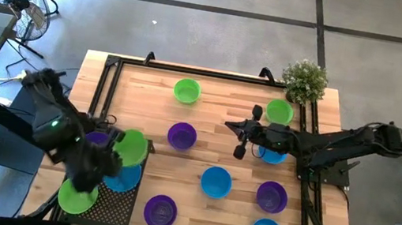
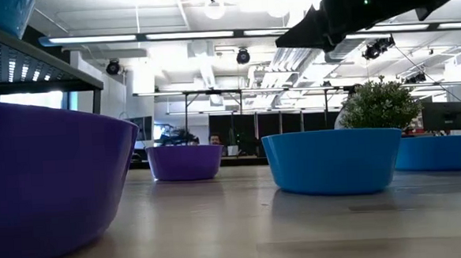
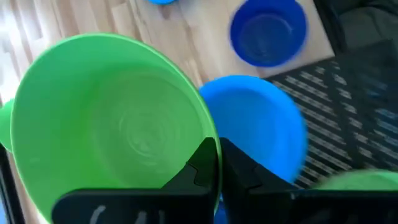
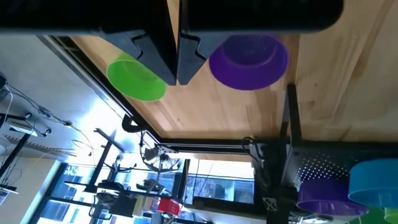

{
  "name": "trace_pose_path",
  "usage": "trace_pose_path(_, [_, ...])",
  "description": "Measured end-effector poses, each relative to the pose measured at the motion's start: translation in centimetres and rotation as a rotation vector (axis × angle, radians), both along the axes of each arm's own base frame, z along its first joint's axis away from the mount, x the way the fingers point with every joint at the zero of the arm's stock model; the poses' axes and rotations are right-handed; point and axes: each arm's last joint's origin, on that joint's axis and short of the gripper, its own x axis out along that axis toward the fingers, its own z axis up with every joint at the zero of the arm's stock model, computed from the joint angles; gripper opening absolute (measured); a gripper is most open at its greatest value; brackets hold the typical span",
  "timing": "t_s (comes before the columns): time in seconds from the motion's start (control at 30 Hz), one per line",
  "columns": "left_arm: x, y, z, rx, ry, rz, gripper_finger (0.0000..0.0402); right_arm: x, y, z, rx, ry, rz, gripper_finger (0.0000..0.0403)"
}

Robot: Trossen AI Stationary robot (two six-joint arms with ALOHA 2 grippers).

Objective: Pick & Place Mini bowls
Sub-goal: Stack the green bowl on the other green bowl on the shelf

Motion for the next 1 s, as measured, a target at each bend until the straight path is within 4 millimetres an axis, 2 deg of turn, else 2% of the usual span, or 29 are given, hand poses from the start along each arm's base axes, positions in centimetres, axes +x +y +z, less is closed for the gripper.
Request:
trace_pose_path(0.27, [-2.3, -5.0, -0.4, -0.086, 0.057, 0.001, 0.0, 0.0, 0.0, 0.1, 0.003, -0.012, 0.0, 0.0001])
trace_pose_path(0.53, [-5.2, -8.4, -1.7, -0.142, 0.118, 0.076, 0.0, 0.0, 0.0, 0.1, 0.002, -0.015, 0.0, 0.0001])
trace_pose_path(0.8, [-7.2, -10.3, -2.7, -0.17, 0.154, 0.148, 0.0, 0.0, 0.0, 0.1, 0.001, -0.015, 0.0, 0.0001])
trace_pose_path(1.0, [-7.7, -11.2, -3.4, -0.173, 0.183, 0.195, 0.0, 0.0, 0.0, 0.1, 0.001, -0.015, 0.0, 0.0001])
